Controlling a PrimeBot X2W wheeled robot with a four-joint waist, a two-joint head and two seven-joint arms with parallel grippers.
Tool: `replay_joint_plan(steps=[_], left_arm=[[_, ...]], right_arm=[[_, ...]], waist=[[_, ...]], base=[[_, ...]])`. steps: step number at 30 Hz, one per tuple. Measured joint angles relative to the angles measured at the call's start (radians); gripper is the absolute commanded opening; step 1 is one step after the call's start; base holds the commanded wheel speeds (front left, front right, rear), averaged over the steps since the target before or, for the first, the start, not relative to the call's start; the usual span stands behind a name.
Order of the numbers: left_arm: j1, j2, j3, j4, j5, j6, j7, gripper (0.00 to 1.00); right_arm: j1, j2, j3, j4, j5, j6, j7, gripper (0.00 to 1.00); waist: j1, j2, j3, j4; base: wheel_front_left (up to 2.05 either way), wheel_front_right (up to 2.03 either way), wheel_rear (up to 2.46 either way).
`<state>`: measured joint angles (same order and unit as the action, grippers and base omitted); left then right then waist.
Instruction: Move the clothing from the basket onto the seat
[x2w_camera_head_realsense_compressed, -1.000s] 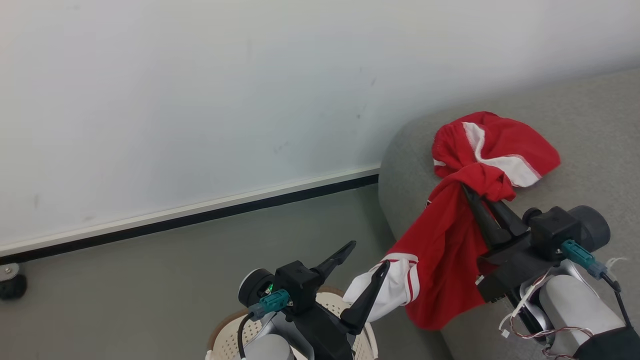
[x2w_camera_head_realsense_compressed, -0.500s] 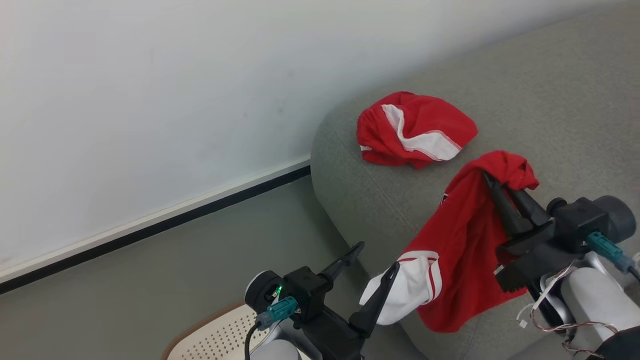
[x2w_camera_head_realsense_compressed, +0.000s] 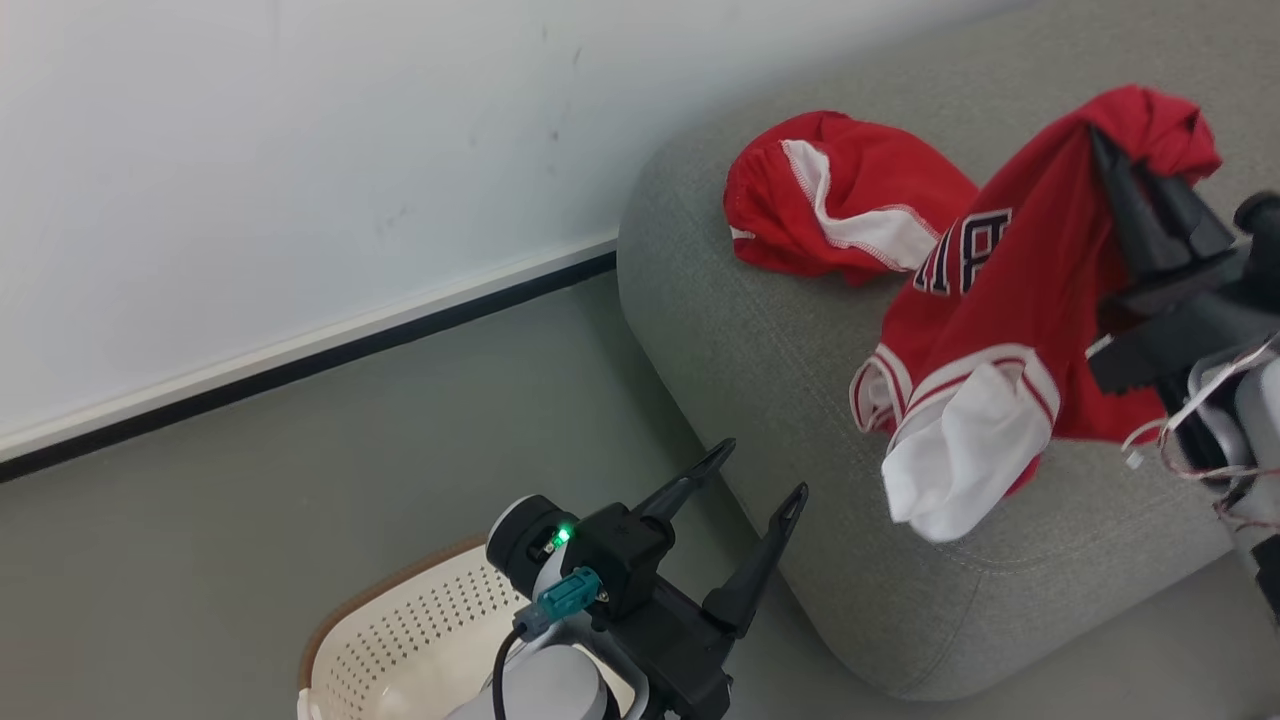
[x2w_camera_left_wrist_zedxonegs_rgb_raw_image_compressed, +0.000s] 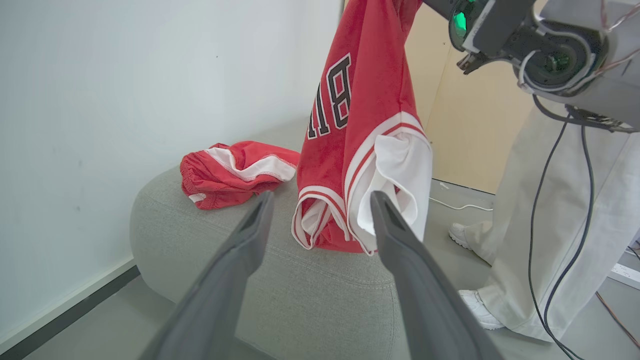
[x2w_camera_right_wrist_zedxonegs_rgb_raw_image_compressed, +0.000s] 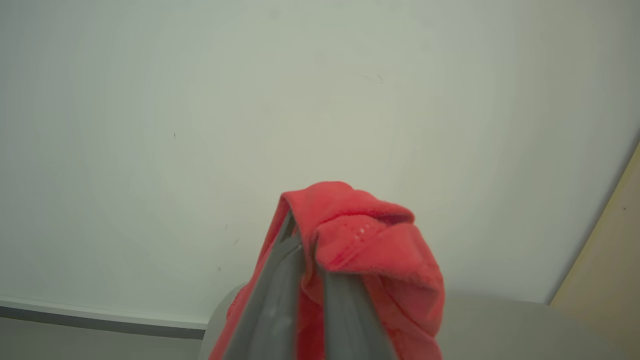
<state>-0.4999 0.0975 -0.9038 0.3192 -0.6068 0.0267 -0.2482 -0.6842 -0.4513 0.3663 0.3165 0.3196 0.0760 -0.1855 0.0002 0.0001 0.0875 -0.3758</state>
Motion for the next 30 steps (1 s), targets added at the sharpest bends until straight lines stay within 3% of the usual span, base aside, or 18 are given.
replay_joint_plan(steps=[8,17,30], left_arm=[[-0.031,0.026,0.009,-0.046,0.014,0.018,0.01,1.0],[-0.079,0.053,0.012,-0.106,0.055,0.027,0.037,1.0],[-0.153,0.086,0.024,-0.204,0.104,0.041,0.07,1.0]], right_arm=[[-0.209,-0.012,-0.04,0.054,0.016,0.012,0.027,0.0],[-0.453,-0.077,-0.116,0.204,0.033,0.018,0.062,0.0],[-0.615,-0.188,-0.172,0.368,0.024,0.002,0.07,0.0]], waist=[[0.0,0.0001,0.068,0.046],[0.0001,0.0001,0.167,0.11],[0.0,0.0001,0.308,0.191]], base=[[0.0,0.0,0.0],[0.0,0.0,0.0],[0.0,0.0,0.0]])
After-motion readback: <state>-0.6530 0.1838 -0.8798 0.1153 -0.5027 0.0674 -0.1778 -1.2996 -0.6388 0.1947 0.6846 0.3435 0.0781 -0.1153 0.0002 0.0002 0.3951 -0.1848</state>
